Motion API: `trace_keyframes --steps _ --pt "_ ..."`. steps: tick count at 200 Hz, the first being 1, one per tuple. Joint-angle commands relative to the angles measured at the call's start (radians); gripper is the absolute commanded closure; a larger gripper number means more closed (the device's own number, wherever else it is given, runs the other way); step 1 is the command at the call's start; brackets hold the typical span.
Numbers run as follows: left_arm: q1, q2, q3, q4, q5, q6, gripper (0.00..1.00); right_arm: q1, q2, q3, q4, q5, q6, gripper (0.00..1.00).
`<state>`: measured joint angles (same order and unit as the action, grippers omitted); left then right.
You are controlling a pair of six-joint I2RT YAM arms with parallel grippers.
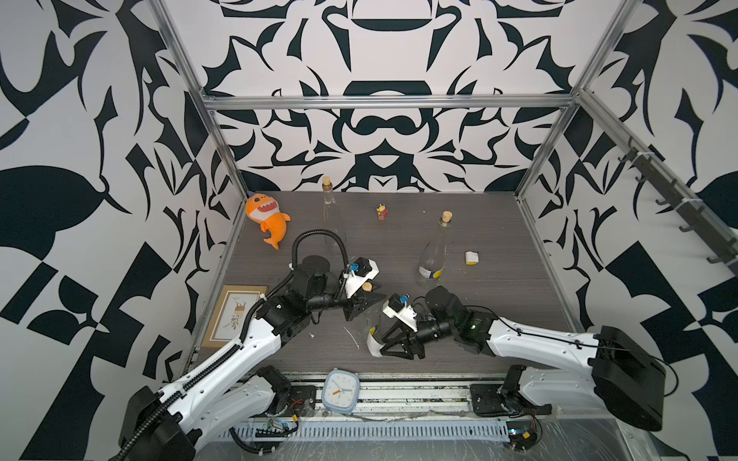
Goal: Remove the label from the bottle
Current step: Tear open the label from the bottle.
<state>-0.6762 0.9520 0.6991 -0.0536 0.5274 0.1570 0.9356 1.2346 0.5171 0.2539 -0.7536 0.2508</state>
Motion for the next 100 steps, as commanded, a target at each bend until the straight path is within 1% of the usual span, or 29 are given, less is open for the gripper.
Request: trace_keyframes --steps 1,33,57,100 --pt "0.004 -0.01 0.016 -0.011 -0.006 -0.001 1.0 -0.002 0.027 0.012 0.05 -0.047 0.005 0.56" --pt "0.004 -0.01 0.013 -0.01 -0.006 0.0 1.0 0.013 0.058 0.015 0.093 -0.065 0.026 0.56" --pt "0.004 -0.009 0.011 -0.008 -0.009 0.0 1.0 0.031 0.075 0.023 0.107 -0.063 0.033 0.58" --pt "0.004 -0.01 0.008 -0.005 -0.008 -0.002 1.0 0.041 0.074 0.024 0.103 -0.023 0.027 0.59"
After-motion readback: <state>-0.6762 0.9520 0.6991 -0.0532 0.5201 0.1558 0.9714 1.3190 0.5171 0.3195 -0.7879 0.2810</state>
